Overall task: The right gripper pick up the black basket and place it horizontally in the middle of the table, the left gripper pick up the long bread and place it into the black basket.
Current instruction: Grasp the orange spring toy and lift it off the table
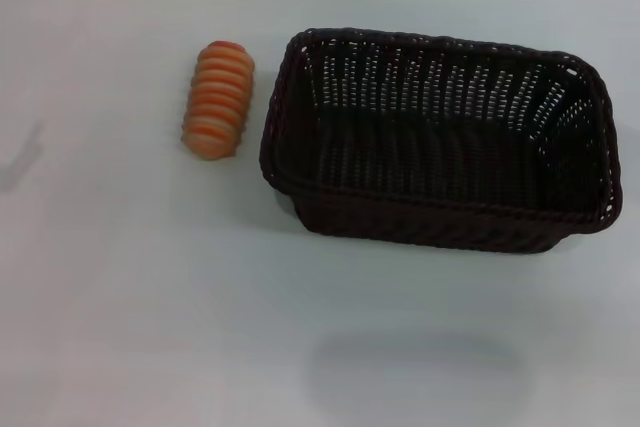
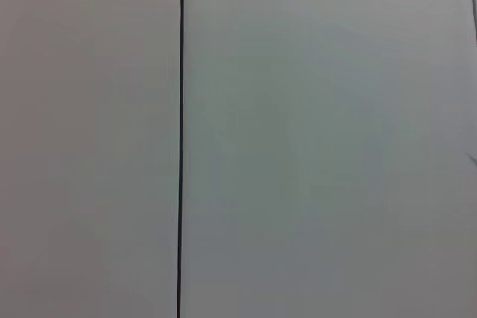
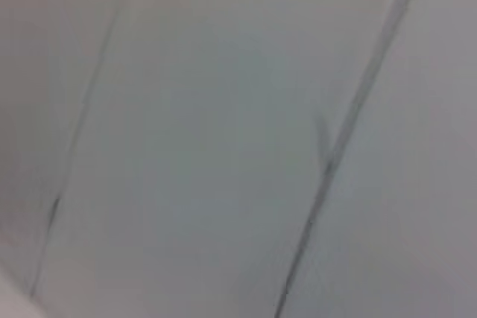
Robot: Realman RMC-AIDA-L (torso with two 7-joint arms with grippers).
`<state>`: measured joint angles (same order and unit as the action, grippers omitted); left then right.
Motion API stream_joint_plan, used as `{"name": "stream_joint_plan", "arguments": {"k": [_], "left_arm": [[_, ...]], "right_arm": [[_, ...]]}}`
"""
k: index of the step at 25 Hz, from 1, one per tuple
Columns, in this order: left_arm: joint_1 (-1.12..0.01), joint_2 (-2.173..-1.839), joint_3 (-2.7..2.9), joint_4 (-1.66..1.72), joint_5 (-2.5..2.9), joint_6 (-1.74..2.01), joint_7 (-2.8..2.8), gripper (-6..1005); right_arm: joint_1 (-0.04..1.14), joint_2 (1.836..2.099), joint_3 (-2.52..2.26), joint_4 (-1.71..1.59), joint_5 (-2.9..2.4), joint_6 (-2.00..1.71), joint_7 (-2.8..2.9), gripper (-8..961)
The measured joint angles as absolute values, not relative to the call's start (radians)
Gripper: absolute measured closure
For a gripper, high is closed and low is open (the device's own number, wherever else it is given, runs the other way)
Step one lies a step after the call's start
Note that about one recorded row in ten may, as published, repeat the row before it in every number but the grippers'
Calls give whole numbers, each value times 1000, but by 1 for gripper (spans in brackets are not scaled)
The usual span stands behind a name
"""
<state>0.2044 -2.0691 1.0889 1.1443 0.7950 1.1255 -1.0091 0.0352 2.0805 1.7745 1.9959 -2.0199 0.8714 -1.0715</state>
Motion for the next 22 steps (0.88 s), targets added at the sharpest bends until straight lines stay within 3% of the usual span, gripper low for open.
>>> {"name": "stream_joint_plan", "arguments": {"k": [4, 9, 16, 22], "left_arm": [[210, -2069, 1090, 1139, 796, 1123, -1010, 158], [214, -2068, 1091, 1138, 811, 1117, -1015, 158], [215, -2067, 1088, 1160, 849, 1093, -1046, 158], [206, -2064, 1080, 1170, 926, 1059, -1066, 158]], "right_arm": [[-126, 2082, 1777, 1950, -1707, 802, -1254, 415], [-233, 2086, 1753, 1835, -1402, 802, -1571, 416], [-233, 2087, 1745, 1672, -1332, 794, -1797, 416], [-232, 2084, 1637, 1420, -996, 892, -2310, 416]]}}
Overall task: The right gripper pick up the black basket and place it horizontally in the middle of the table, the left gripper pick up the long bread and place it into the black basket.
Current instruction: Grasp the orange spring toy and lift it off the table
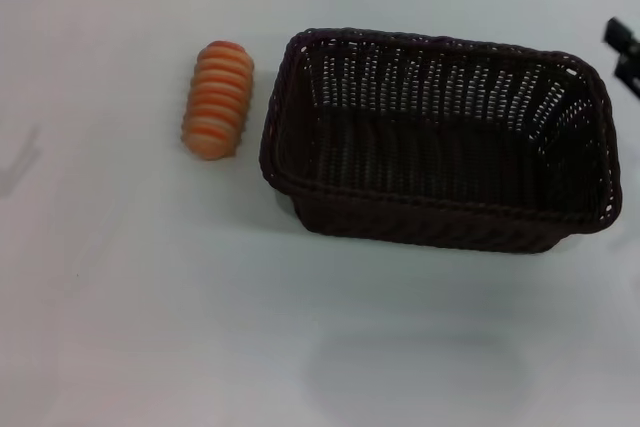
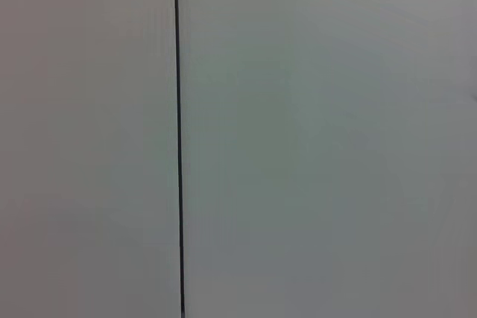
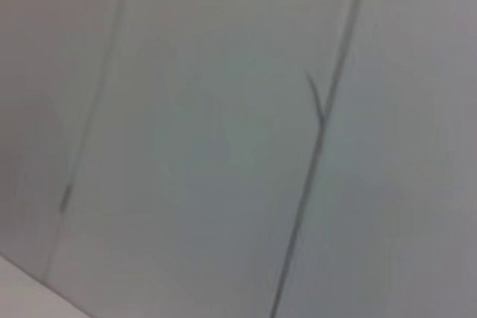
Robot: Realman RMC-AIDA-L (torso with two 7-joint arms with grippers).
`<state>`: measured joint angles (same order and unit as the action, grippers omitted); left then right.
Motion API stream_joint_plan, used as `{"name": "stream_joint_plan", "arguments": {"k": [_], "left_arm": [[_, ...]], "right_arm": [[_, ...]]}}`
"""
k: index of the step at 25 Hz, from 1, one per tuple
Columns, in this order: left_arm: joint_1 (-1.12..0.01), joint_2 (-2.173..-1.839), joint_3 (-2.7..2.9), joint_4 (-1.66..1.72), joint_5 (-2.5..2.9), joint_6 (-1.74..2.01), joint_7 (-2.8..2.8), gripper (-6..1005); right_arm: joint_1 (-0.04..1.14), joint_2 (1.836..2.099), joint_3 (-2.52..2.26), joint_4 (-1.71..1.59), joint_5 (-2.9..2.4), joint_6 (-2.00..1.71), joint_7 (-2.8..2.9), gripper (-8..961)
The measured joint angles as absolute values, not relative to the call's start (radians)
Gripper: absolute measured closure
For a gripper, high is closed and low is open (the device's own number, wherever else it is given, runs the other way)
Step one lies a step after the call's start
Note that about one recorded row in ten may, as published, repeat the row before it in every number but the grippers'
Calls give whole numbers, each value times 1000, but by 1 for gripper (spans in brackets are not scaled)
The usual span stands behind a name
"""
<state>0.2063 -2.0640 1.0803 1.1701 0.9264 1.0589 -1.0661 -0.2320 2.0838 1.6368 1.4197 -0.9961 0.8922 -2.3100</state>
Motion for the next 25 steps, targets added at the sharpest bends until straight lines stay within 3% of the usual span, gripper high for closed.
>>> {"name": "stream_joint_plan", "arguments": {"k": [17, 25], "left_arm": [[121, -2066, 1073, 1112, 1011, 1058, -1059, 158], [138, -2066, 1133, 1162, 1028, 1054, -1065, 158]], "right_arm": [[-310, 2082, 1525, 1429, -899, 935, -2492, 415], [-304, 2085, 1508, 1431, -868, 980, -2532, 415]]}}
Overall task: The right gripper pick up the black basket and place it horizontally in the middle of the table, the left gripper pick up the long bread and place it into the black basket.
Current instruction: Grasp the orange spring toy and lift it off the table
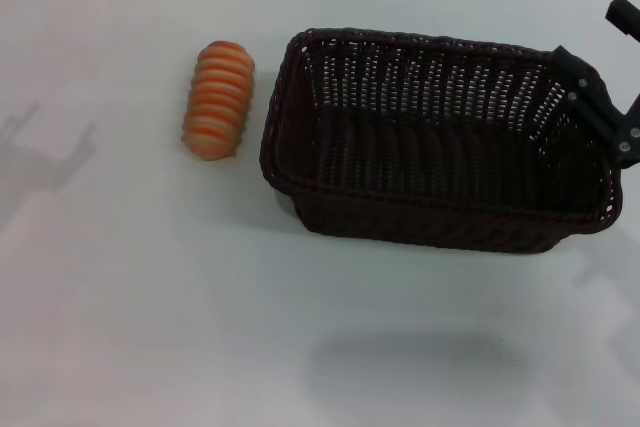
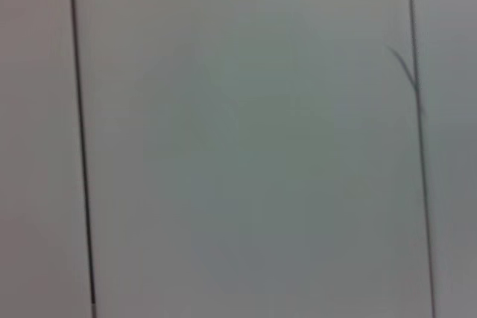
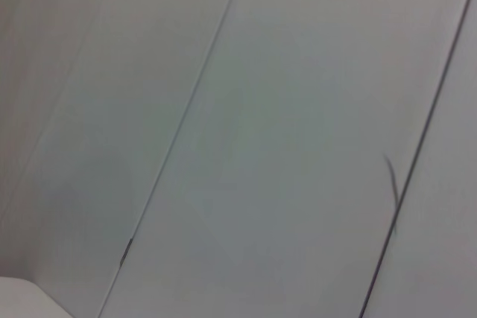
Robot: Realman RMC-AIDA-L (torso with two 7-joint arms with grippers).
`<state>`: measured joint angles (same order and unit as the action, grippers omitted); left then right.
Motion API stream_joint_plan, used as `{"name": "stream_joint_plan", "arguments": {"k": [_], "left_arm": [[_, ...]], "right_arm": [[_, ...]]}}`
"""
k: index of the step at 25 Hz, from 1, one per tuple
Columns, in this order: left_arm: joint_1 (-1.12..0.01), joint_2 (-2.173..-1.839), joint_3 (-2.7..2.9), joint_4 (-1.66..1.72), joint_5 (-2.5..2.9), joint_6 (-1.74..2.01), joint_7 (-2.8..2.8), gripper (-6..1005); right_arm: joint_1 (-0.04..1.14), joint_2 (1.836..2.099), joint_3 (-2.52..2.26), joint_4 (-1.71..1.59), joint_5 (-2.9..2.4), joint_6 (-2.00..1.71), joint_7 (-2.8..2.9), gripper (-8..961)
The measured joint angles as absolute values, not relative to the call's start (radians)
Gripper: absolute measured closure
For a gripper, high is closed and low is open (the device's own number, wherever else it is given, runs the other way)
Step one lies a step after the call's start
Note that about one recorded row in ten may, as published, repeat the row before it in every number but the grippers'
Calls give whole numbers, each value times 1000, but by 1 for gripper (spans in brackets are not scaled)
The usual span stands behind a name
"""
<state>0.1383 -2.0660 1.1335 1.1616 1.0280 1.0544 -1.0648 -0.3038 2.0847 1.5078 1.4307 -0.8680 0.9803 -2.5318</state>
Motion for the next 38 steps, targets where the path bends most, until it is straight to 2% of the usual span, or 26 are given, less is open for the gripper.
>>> {"name": "stream_joint_plan", "arguments": {"k": [6, 12, 21, 27, 30, 32, 33, 37, 38], "left_arm": [[124, -2066, 1137, 1206, 1056, 1038, -1093, 158], [90, -2065, 1143, 1286, 1064, 986, -1166, 159], [68, -2065, 1174, 1392, 1176, 897, -1257, 159], [-41, -2059, 1173, 1609, 1738, 816, -1944, 159], [-61, -2057, 1171, 1643, 1841, 830, -2048, 159], [-174, -2057, 1171, 1737, 2252, 966, -2406, 159], [-174, -2057, 1171, 1737, 2252, 966, -2406, 159], [-352, -2058, 1167, 1716, 2542, 1151, -2626, 159], [-352, -2058, 1167, 1716, 2542, 1151, -2626, 159]], "right_arm": [[-421, 2084, 1518, 1461, -774, 1054, -2703, 415], [-554, 2092, 1668, 1329, -537, 1163, -2763, 415], [-575, 2092, 1925, 1186, -469, 1259, -2742, 415], [-569, 2092, 1962, 1180, -482, 1257, -2742, 415], [-569, 2092, 1968, 1181, -492, 1258, -2741, 415], [-570, 2092, 1970, 1182, -502, 1257, -2739, 415], [-570, 2092, 1970, 1182, -502, 1257, -2739, 415], [-574, 2092, 1970, 1179, -513, 1253, -2737, 415], [-574, 2092, 1970, 1179, -513, 1253, -2737, 415]]}}
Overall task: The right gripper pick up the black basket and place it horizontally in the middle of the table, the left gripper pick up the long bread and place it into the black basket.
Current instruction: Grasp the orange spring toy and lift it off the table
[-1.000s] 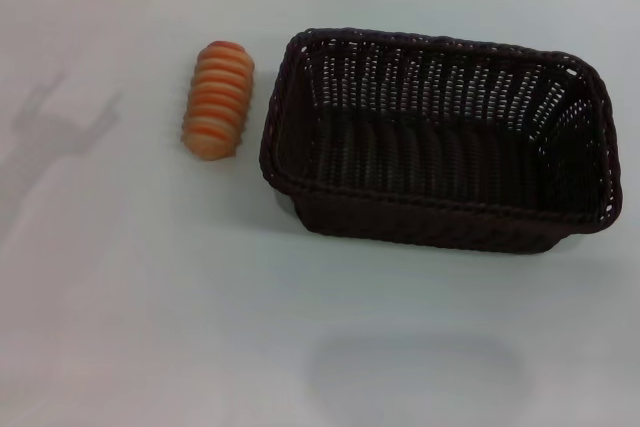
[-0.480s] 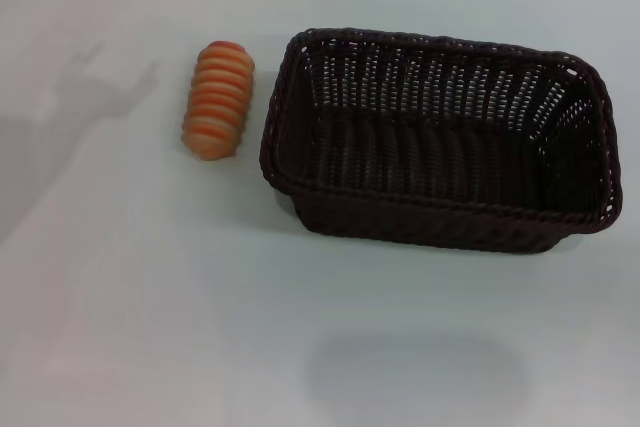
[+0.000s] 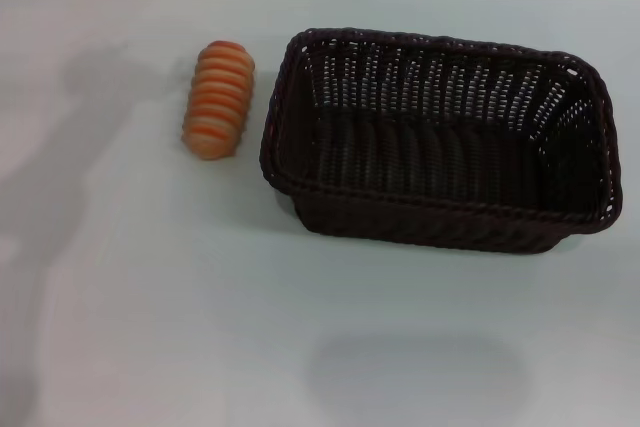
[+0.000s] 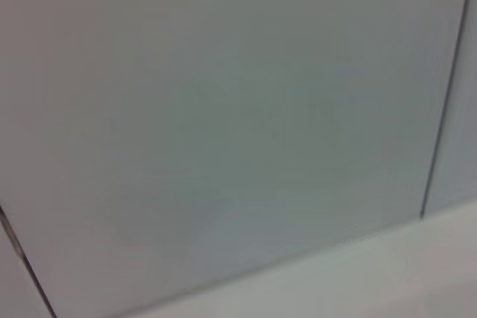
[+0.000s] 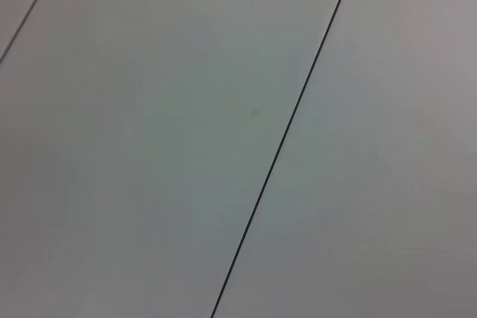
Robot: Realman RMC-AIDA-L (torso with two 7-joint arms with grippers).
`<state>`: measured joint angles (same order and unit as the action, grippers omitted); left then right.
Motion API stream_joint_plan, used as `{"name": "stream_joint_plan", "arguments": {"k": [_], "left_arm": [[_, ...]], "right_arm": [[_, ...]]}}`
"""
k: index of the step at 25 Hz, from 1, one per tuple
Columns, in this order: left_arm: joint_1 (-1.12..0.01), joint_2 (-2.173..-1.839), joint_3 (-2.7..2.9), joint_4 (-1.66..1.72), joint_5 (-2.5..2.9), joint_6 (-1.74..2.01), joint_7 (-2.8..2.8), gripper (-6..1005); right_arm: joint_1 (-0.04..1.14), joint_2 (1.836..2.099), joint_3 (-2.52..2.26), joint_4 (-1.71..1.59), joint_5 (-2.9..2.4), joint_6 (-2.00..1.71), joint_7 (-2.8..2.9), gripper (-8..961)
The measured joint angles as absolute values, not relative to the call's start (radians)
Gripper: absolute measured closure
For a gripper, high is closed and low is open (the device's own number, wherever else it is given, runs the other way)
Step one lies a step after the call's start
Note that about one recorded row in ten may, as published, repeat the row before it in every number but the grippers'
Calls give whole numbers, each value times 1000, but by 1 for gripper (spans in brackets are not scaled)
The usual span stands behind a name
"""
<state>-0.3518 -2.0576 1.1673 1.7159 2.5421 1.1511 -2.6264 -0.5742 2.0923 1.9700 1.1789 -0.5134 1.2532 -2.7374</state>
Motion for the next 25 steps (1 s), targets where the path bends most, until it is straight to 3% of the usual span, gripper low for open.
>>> {"name": "stream_joint_plan", "arguments": {"k": [9, 19, 25], "left_arm": [[-706, -2059, 1070, 1438, 2680, 1412, -2719, 159], [-888, -2059, 1078, 1152, 2703, 1443, -2746, 161], [-939, -2060, 1074, 1056, 2733, 1398, -2754, 168]], "right_arm": [[-576, 2092, 1962, 1183, -553, 1260, -2733, 415], [-577, 2092, 1969, 1187, -576, 1261, -2732, 415], [-579, 2092, 1962, 1191, -583, 1273, -2732, 415]]}}
